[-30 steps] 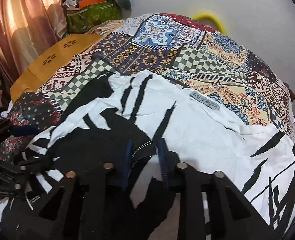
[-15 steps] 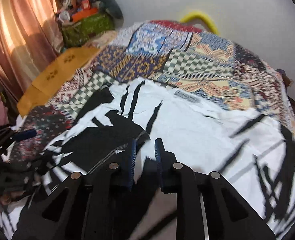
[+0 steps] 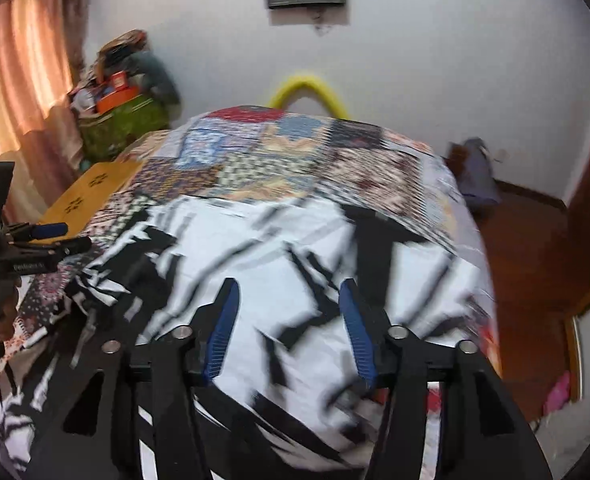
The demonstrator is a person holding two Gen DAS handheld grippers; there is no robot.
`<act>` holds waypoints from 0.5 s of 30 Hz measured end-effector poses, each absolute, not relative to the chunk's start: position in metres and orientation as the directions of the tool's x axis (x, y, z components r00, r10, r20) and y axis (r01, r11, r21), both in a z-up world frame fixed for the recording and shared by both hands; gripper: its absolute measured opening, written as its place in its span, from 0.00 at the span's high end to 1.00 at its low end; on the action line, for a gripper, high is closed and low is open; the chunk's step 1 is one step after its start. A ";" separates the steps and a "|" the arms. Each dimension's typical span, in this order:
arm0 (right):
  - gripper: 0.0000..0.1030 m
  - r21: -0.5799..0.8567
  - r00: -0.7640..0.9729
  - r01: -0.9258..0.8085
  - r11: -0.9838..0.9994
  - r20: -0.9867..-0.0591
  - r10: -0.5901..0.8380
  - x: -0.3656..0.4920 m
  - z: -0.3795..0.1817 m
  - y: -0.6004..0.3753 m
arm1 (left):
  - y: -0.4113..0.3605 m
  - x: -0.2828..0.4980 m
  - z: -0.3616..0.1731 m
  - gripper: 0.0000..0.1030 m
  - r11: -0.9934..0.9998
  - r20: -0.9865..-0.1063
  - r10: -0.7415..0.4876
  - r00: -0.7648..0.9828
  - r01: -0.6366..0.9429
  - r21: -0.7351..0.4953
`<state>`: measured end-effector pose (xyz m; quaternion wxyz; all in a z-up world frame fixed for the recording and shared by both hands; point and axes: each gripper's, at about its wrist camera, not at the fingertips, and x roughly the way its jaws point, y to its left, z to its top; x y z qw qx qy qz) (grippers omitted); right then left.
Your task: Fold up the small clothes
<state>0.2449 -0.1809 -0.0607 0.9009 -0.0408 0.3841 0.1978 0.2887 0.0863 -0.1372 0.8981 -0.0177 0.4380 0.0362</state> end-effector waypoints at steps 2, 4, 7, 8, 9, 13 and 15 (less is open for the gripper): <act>0.46 0.094 0.639 -0.334 0.938 -0.709 0.298 0.243 -0.067 -0.210 | 0.069 0.299 -0.139 0.22 0.999 -0.793 0.036 0.608 -0.051 0.006; 0.46 0.100 0.643 -0.292 0.951 -0.716 0.272 0.244 -0.071 -0.229 | 0.051 0.309 -0.145 0.22 1.000 -0.800 0.025 0.600 -0.023 0.014; 0.46 0.137 0.629 -0.217 0.967 -0.737 0.246 0.250 -0.088 -0.259 | 0.028 0.324 -0.155 0.22 1.000 -0.814 -0.005 0.580 0.021 0.009; 0.46 0.146 0.622 -0.198 0.969 -0.745 0.240 0.254 -0.094 -0.266 | 0.022 0.329 -0.158 0.22 0.999 -0.819 -0.012 0.573 0.031 0.007; 0.46 0.154 0.617 -0.185 0.971 -0.751 0.237 0.256 -0.098 -0.272 | 0.017 0.333 -0.162 0.22 0.999 -0.824 -0.019 0.566 0.041 0.005; 0.46 0.197 0.592 -0.150 0.969 -0.767 0.247 0.269 -0.118 -0.286 | -0.004 0.350 -0.180 0.22 0.997 -0.843 -0.040 0.536 0.077 0.002; 0.46 0.224 0.580 -0.135 0.965 -0.772 0.260 0.279 -0.128 -0.290 | -0.011 0.355 -0.188 0.22 0.996 -0.852 -0.042 0.522 0.088 0.004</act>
